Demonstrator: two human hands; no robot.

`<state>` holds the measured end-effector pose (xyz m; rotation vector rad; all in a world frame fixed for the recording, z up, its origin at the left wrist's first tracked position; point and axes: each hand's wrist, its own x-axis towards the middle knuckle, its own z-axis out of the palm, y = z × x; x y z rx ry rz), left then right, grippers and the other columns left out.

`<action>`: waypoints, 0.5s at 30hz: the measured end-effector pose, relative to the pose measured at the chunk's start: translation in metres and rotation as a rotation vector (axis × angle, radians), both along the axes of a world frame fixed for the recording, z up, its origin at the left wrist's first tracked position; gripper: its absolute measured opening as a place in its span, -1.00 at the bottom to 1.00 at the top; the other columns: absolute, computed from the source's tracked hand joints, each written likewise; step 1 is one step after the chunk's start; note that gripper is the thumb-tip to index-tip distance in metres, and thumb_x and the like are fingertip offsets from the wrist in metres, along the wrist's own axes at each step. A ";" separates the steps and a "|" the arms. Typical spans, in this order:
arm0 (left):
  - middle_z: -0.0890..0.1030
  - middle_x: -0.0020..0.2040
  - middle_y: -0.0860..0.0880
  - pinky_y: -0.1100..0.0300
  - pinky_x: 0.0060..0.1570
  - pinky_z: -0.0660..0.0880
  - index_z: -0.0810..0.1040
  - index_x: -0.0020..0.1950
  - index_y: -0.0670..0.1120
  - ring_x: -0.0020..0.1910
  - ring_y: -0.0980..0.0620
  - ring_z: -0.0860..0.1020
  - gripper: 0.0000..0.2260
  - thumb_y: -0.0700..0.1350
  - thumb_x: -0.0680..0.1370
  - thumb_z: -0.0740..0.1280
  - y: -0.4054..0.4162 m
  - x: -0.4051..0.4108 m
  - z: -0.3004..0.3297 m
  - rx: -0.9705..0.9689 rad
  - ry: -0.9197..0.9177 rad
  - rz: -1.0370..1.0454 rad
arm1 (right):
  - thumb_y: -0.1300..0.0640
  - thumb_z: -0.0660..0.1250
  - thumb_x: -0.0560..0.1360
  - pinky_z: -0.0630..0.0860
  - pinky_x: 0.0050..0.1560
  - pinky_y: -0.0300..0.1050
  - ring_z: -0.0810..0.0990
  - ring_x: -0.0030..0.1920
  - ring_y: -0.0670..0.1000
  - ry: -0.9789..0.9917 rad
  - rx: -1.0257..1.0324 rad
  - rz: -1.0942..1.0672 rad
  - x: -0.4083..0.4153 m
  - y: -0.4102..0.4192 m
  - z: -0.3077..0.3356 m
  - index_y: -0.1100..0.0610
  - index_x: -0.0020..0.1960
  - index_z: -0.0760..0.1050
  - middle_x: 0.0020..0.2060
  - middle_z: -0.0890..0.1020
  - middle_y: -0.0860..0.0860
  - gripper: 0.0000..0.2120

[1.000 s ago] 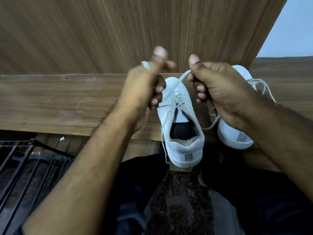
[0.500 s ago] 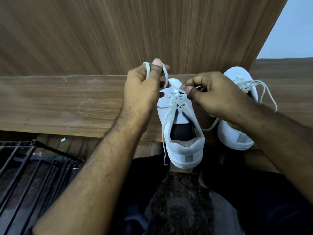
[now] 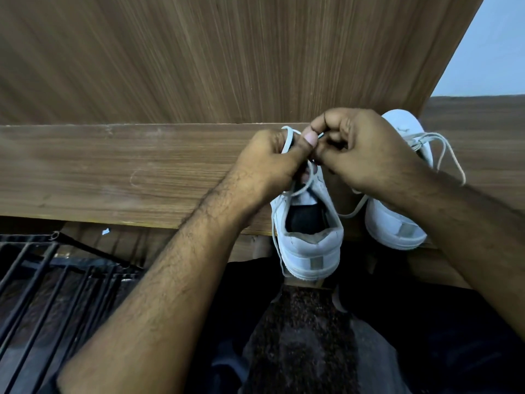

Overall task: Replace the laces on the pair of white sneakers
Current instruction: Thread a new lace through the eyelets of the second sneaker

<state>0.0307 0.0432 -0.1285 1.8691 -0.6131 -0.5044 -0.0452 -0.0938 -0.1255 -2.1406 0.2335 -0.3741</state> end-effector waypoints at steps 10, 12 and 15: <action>0.67 -0.33 -0.13 0.16 -0.31 0.58 0.64 -0.10 -0.26 -0.43 0.03 0.56 -0.80 -0.13 0.61 0.40 0.011 0.010 -0.005 0.018 0.006 0.118 | 0.04 0.44 0.52 0.52 -0.33 -0.32 0.57 -0.30 -0.18 0.063 -0.097 -0.065 -0.005 -0.011 0.003 0.00 -0.08 0.67 -0.30 0.65 -0.11 -0.95; 0.70 -0.32 -0.10 0.10 -0.22 0.61 0.64 -0.10 -0.23 -0.38 0.02 0.63 -0.81 -0.11 0.59 0.41 0.011 0.012 -0.008 0.054 -0.047 0.116 | -0.06 0.44 0.51 0.59 -0.12 -0.11 0.61 -0.22 -0.08 0.277 -0.215 0.028 -0.010 -0.012 0.007 0.01 -0.03 0.63 -0.22 0.67 -0.06 -0.85; 0.71 -0.32 -0.08 0.22 -0.27 0.53 0.64 -0.11 -0.20 -0.36 0.03 0.66 -0.83 -0.10 0.59 0.42 0.009 0.011 -0.008 0.072 -0.057 0.121 | -0.22 0.41 0.46 0.54 0.10 0.01 0.60 -0.02 0.01 0.679 -0.494 0.229 -0.017 -0.001 0.008 0.03 0.25 0.44 0.00 0.62 -0.04 -0.51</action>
